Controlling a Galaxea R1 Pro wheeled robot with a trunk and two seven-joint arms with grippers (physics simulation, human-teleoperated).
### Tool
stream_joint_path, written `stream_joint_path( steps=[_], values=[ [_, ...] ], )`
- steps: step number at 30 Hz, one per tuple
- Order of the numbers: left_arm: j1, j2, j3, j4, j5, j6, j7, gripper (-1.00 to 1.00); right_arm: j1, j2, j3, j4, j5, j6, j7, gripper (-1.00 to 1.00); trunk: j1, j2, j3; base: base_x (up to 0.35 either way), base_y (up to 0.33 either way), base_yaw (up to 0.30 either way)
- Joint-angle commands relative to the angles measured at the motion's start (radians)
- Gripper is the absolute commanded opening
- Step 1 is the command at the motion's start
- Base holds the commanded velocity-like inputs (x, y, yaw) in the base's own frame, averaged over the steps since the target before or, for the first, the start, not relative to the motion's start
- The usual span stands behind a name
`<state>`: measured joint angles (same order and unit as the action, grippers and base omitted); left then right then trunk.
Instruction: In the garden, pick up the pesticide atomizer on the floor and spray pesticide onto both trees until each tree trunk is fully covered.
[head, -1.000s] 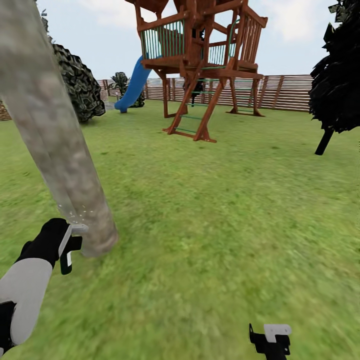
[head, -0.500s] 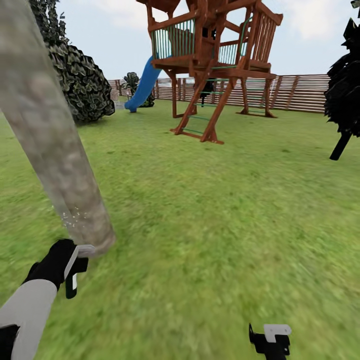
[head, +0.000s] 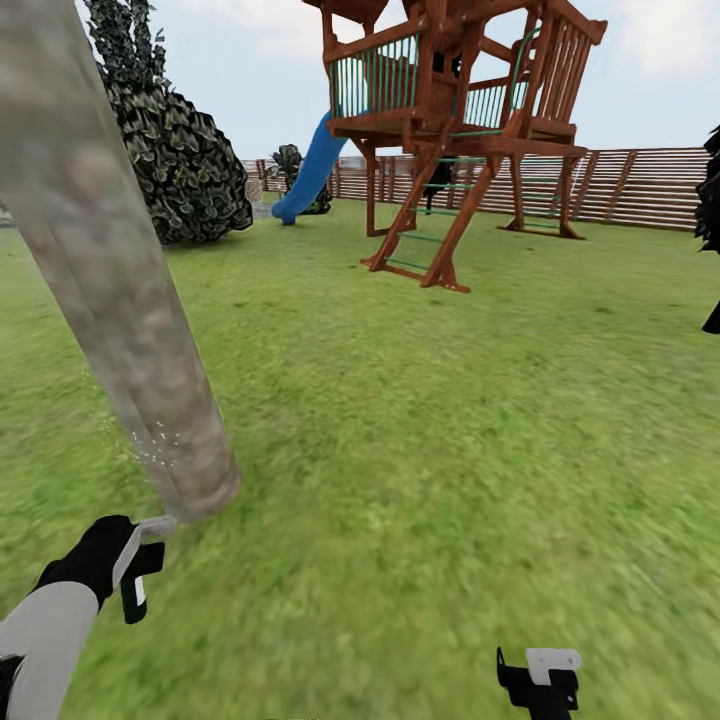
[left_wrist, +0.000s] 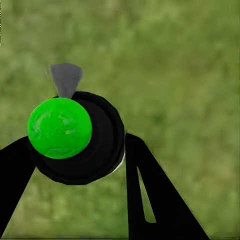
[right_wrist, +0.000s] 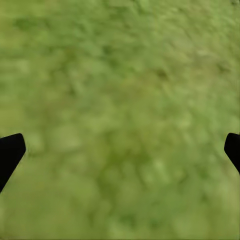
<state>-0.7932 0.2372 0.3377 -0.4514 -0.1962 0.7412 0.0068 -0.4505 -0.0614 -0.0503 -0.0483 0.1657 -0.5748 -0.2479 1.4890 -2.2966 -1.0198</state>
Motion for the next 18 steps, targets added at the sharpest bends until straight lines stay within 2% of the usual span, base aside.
stream_joint_path(
  steps=[1, 4, 11, 18],
  values=[
    [0.0, 0.0, 0.006, 0.002, -0.007, 0.002, 0.0, -1.0, 0.0, 0.0, -0.005, 0.001, 0.011, -0.002, -0.005, 1.0, 0.0, 0.0, -0.001, 0.001, 0.0, 0.277],
    [0.014, 0.0, 0.003, 0.008, -0.009, 0.003, -0.001, -1.0, 0.0, 0.0, -0.005, 0.001, 0.011, -0.002, -0.004, 1.0, 0.0, 0.0, -0.001, 0.001, 0.0, 0.193],
    [0.021, -0.004, -0.003, 0.031, -0.008, 0.01, -0.005, -1.0, 0.0, -0.004, -0.005, 0.001, 0.011, -0.002, -0.004, 1.0, 0.0, 0.0, -0.001, 0.02, 0.0, 0.012],
    [0.022, -0.004, -0.007, 0.045, -0.012, 0.007, -0.005, -1.0, 0.0, -0.005, -0.005, 0.001, 0.011, -0.002, -0.004, 1.0, 0.0, 0.0, -0.001, 0.309, 0.0, 0.0]
  ],
)
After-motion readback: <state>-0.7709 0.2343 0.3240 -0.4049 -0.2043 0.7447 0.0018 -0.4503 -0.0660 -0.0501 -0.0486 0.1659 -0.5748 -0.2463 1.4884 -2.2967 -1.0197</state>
